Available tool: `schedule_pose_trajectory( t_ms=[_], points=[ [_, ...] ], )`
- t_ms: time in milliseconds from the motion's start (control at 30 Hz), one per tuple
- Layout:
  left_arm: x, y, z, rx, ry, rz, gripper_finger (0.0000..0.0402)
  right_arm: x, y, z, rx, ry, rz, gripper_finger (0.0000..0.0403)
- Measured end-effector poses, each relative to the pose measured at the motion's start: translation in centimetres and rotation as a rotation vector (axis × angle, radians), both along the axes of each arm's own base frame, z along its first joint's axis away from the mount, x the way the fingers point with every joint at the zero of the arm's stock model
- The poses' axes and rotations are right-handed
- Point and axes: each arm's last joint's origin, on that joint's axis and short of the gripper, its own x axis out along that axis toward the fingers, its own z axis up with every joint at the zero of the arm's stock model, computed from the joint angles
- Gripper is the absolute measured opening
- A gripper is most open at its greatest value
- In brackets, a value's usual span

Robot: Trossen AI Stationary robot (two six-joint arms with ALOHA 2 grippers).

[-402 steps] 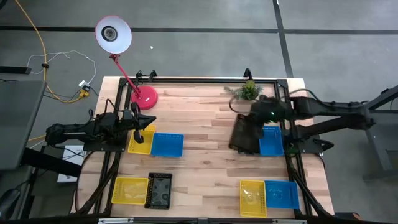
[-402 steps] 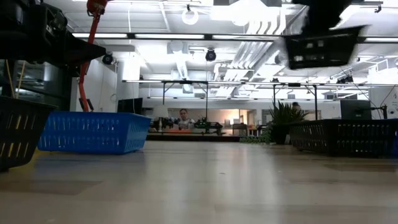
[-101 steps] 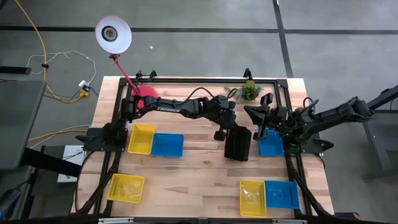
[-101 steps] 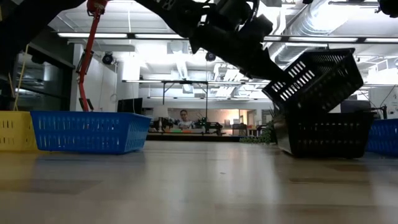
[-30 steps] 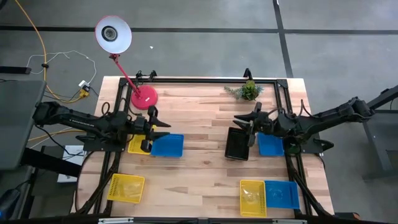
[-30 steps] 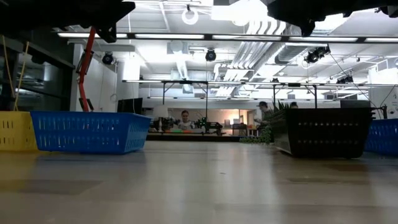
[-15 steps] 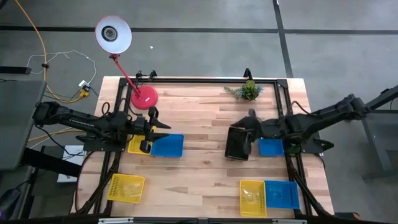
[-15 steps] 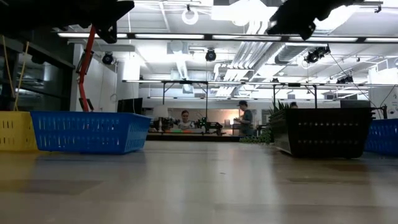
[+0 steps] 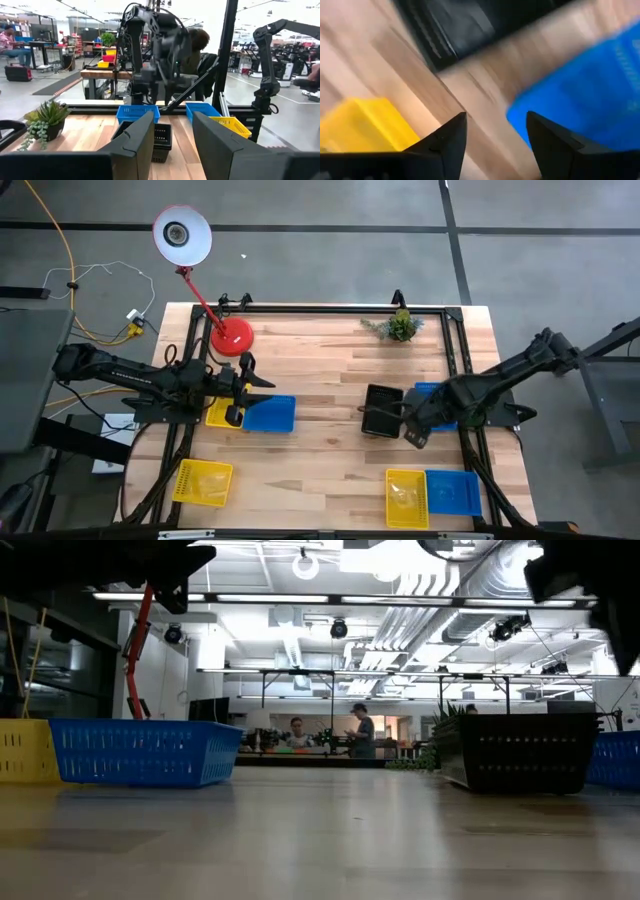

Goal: Stack baskets by color
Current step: Stack the top right blue basket on the bottom right blue basket

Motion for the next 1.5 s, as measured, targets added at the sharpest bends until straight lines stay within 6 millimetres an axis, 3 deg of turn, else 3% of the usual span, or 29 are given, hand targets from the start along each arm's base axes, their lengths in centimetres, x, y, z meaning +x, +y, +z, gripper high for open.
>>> schedule_pose_trajectory(
  t_ms=[267,700,1033,1200,1400,1500],
  points=[
    [0.0,0.0,0.0,0.000,-0.001,0.000,0.0122,-1.6,1.2,-2.1,0.009,0.115,-0.082,0.0192],
    [0.0,0.0,0.0,-0.003,-0.002,0.000,0.0122,-3.0,0.9,-6.0,-0.022,0.165,-0.073,0.0192],
    [0.0,0.0,0.0,0.000,-0.003,0.000,0.0122,-3.6,0.5,-7.0,-0.063,0.181,-0.067,0.0187],
    [0.0,0.0,0.1,0.000,-0.008,0.000,0.0122,-3.5,0.5,-7.0,-0.089,0.166,-0.057,0.0148],
    [0.0,0.0,0.1,0.000,-0.009,0.000,0.0122,-3.4,0.5,-7.0,-0.090,0.154,-0.044,0.0032],
    [0.0,0.0,0.1,0.001,-0.014,0.000,0.0122,-2.8,0.7,-5.9,-0.105,0.107,-0.028,0.0016]
  ],
)
